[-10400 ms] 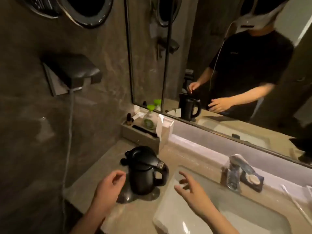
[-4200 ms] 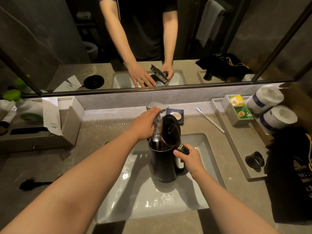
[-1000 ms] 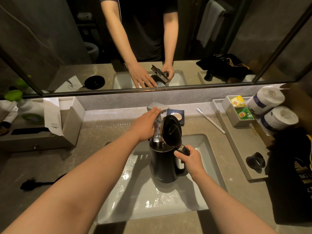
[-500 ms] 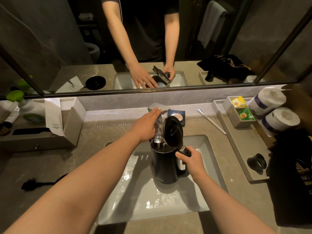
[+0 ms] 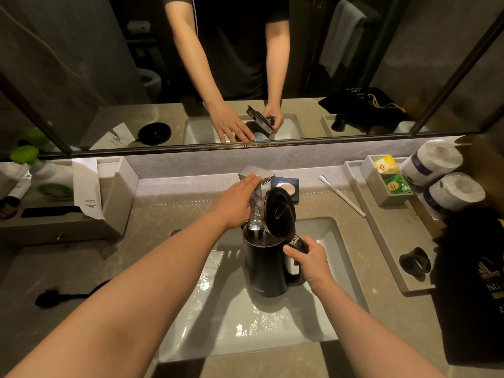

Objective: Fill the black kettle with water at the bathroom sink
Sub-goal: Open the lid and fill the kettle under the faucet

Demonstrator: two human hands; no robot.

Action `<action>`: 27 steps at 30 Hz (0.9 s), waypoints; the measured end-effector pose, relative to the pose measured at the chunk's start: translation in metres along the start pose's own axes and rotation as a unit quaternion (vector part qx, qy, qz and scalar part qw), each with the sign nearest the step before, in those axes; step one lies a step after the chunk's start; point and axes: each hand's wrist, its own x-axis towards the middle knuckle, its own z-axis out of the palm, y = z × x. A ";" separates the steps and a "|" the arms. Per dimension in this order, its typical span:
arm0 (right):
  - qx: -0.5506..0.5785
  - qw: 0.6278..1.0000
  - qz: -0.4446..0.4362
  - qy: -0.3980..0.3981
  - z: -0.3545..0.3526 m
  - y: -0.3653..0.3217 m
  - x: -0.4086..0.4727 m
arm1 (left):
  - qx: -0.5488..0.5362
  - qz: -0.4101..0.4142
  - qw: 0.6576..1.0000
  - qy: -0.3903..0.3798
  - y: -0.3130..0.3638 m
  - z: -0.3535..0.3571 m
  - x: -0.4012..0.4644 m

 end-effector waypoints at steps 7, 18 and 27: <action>0.003 1.000 0.003 -0.004 0.000 0.001 0.000 | -0.004 -0.003 1.000 0.001 0.001 0.001 0.000; 0.002 1.000 0.014 0.000 0.000 0.003 0.001 | -0.003 -0.003 1.000 -0.002 0.000 0.001 0.001; 0.008 1.000 0.012 -0.008 0.000 0.002 -0.001 | -0.003 -0.001 1.000 0.001 0.000 0.001 0.000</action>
